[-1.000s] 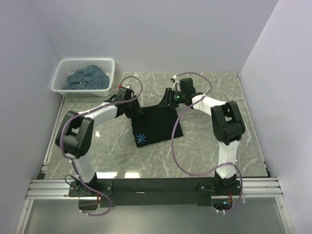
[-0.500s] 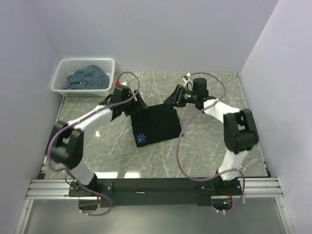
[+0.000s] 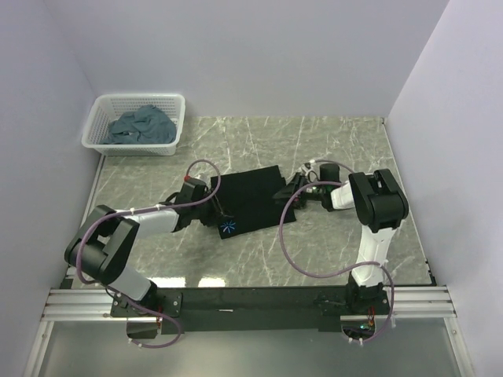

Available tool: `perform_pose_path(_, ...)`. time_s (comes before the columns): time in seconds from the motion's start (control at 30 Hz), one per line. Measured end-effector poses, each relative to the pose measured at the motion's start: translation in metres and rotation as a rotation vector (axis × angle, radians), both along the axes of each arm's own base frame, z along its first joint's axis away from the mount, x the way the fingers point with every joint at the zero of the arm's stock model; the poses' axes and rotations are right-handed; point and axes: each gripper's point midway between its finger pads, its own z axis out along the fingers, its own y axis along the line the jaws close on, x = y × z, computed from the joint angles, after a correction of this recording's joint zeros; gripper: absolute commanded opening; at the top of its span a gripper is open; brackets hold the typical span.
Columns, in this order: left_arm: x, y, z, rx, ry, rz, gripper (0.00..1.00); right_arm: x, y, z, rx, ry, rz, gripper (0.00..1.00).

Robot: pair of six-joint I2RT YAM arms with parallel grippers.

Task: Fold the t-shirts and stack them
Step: Fold the tshirt

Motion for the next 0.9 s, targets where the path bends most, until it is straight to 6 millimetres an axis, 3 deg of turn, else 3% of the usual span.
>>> perform_pose_path(0.13, 0.001, 0.003, -0.001, -0.023, -0.003, 0.018, 0.41, 0.004, -0.015, 0.004, 0.041, -0.006, -0.04, 0.45)
perform_pose_path(0.27, -0.001, 0.006, 0.003, -0.024, -0.012, 0.022, 0.5, 0.001, -0.02, 0.015, 0.016, -0.027, -0.067, 0.45)
perform_pose_path(0.4, -0.01, 0.012, 0.014, 0.02, -0.013, 0.029, 0.58, -0.005, -0.02, 0.062, 0.001, -0.138, -0.075, 0.45)
perform_pose_path(0.53, -0.015, -0.002, 0.044, 0.026, -0.061, -0.011, 0.57, -0.018, 0.003, 0.118, 0.023, -0.307, -0.015, 0.44)
perform_pose_path(0.63, -0.015, -0.013, 0.063, -0.004, -0.105, -0.032, 0.53, -0.041, 0.038, 0.137, 0.067, -0.352, 0.073, 0.42)
perform_pose_path(0.77, -0.014, -0.013, 0.056, 0.006, -0.081, -0.019, 0.43, -0.06, 0.077, 0.119, 0.095, -0.278, 0.138, 0.38)
perform_pose_path(0.83, -0.015, -0.013, 0.044, 0.019, -0.052, -0.015, 0.4, -0.058, 0.088, 0.093, 0.087, -0.203, 0.125, 0.34)
perform_pose_path(0.9, -0.019, -0.011, 0.028, 0.034, -0.008, -0.008, 0.36, -0.056, 0.092, 0.051, 0.054, -0.091, 0.095, 0.32)
